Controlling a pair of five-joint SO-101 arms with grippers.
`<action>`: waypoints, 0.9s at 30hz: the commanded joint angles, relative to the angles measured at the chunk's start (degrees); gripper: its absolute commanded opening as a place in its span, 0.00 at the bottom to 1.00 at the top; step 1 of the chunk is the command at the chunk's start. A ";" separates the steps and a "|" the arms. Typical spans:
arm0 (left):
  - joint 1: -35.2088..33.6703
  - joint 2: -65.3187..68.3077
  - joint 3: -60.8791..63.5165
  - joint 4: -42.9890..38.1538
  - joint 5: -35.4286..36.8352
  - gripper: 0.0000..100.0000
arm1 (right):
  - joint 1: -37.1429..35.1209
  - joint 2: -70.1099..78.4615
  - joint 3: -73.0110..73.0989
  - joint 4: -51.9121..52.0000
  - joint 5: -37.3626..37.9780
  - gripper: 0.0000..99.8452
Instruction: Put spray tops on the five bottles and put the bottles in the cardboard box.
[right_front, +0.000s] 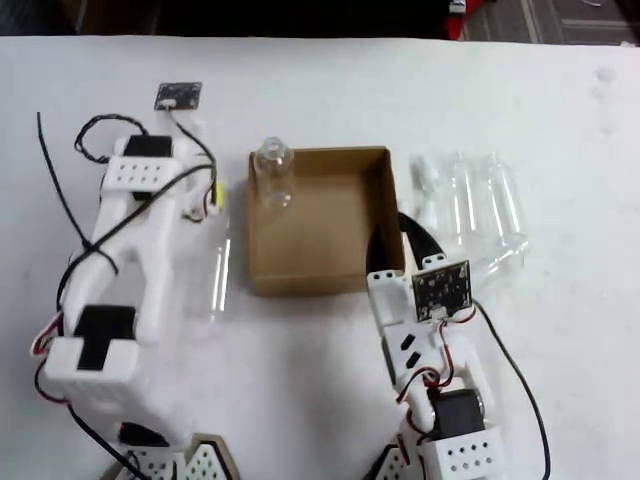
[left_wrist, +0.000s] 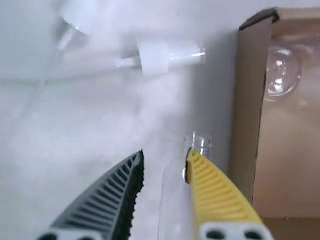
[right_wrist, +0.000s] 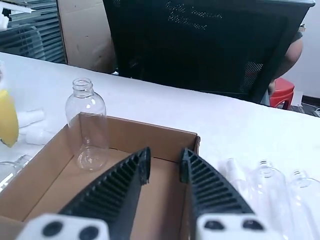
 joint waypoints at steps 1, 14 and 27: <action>0.66 2.68 -5.27 0.70 7.03 0.14 | 0.40 0.04 0.44 -2.15 0.70 0.09; 3.56 4.53 -5.19 -1.23 9.67 0.31 | 0.48 0.04 0.44 -2.42 0.70 0.09; 1.10 9.19 -5.27 -3.78 12.66 0.27 | 0.48 0.04 0.44 -2.42 0.70 0.09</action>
